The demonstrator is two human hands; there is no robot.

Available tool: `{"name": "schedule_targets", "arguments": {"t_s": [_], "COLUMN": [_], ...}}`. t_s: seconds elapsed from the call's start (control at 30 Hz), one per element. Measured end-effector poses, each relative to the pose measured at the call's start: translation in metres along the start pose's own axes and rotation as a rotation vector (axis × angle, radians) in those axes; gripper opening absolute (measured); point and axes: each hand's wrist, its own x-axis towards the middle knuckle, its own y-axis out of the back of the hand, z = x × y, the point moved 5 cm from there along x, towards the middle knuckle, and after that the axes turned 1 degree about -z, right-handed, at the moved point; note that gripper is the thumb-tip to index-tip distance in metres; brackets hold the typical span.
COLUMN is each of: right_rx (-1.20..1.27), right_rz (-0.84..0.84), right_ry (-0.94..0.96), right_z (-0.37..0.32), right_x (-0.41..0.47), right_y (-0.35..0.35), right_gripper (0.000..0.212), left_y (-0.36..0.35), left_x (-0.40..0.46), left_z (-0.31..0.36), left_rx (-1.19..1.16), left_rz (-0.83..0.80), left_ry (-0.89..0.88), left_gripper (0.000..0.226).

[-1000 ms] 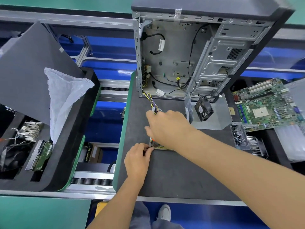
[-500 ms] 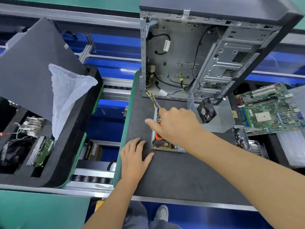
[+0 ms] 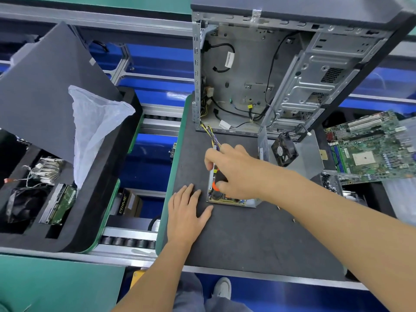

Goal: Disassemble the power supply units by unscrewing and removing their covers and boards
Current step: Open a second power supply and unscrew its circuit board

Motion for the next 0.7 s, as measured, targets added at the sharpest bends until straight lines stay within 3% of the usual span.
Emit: {"name": "schedule_targets", "arguments": {"t_s": [0.1, 0.2, 0.27, 0.43, 0.53, 0.63, 0.7], "right_rx": [-0.171, -0.449, -0.451, -0.139, -0.104, -0.302, -0.455], "right_rz": [0.133, 0.286, 0.289, 0.201, 0.141, 0.183, 0.251], "right_ry": [-0.108, -0.047, 0.023, 0.106, 0.021, -0.141, -0.127], "right_z": [-0.002, -0.016, -0.022, -0.022, -0.016, -0.006, -0.005], "right_x": [-0.004, 0.0, 0.003, 0.003, 0.002, 0.002, 0.001], "right_y": [0.006, 0.009, 0.008, 0.007, 0.004, 0.01, 0.012], "right_gripper": [0.062, 0.051, 0.04, 0.029, 0.038, 0.065, 0.058], "left_y": [0.0, -0.001, -0.001, 0.0, 0.0, 0.0, 0.0], "left_x": [0.0, -0.001, 0.0, -0.001, 0.0, -0.001, -0.001], "left_z": [0.0, -0.001, -0.001, -0.001, -0.001, -0.002, -0.001], "left_rx": [0.007, 0.009, 0.013, 0.005, 0.012, 0.011, 0.003], "left_rz": [0.019, 0.027, 0.022, 0.024, 0.014, 0.018, 0.032], "left_ry": [-0.009, -0.004, 0.0, -0.012, -0.008, -0.011, -0.021], "left_gripper": [0.055, 0.055, 0.055, 0.055, 0.055, 0.055, 0.054]}}
